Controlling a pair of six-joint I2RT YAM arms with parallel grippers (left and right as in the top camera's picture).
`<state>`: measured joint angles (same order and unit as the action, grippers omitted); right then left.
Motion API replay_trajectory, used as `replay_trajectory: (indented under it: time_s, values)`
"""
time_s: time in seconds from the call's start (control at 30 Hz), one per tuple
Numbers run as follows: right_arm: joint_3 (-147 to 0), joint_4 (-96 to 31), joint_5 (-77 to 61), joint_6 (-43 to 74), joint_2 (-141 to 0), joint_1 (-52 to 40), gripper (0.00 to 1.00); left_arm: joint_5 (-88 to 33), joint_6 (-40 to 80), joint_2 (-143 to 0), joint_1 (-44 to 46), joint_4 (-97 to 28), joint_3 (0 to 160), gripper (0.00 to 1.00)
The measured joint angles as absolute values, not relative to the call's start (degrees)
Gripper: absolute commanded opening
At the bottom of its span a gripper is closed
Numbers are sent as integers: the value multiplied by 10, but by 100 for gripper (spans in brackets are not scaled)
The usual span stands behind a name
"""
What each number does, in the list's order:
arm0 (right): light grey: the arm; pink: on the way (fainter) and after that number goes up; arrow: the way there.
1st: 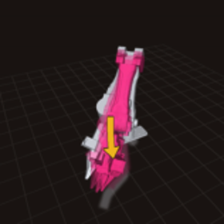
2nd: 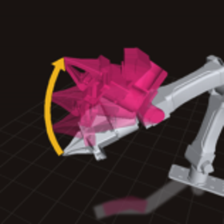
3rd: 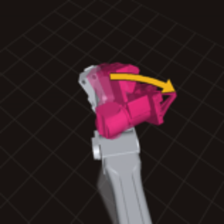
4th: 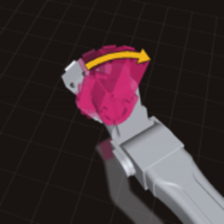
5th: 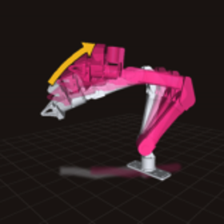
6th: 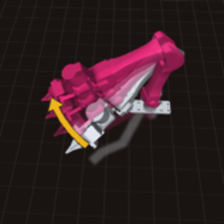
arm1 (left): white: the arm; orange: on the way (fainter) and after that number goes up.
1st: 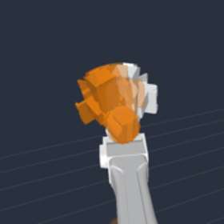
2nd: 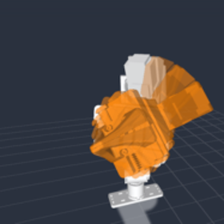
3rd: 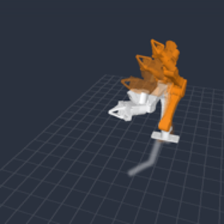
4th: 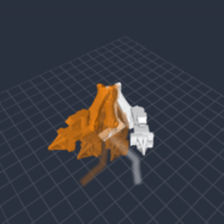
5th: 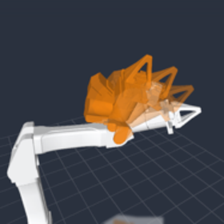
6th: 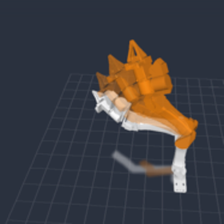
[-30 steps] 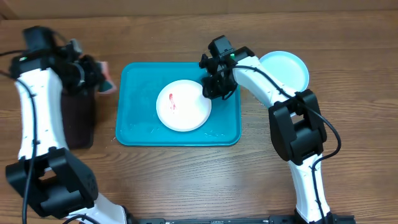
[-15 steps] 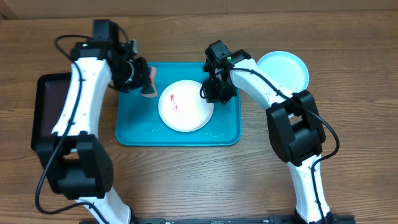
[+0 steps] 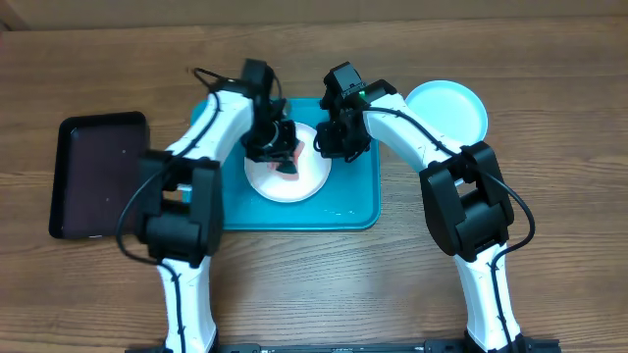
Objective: Clean dirty plates on tray and stack at the side
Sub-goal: 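Scrub the white plate with the left sponge while right gripper holds it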
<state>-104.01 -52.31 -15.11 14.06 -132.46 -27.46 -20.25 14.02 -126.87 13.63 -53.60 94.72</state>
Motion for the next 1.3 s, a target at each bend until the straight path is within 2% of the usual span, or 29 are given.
replay_trajectory:
  time_s: [0.27,0.6,0.8,0.9,1.0,1.17,1.3]
  values:
    - [-1038,-513,-149,151,-1325,-273,4,-122,170,-1273,158,-520,956,4]
    - [-1037,-505,-152,161,-1325,-280,4,199,199,-1275,172,-542,965,4]
    - [-1037,-501,-163,163,-1325,-285,4,255,200,-1281,170,-548,964,4]
    - [-1037,-503,-161,164,-1325,-285,4,233,200,-1281,168,-548,964,4]
    - [-1036,-506,-155,165,-1325,-282,4,153,179,-1278,158,-542,966,4]
    - [-1036,-505,-150,164,-1325,-271,4,-89,123,-1273,131,-492,968,4]
    - [-1036,-505,-150,164,-1325,-270,4,-249,103,-1288,157,-468,968,4]
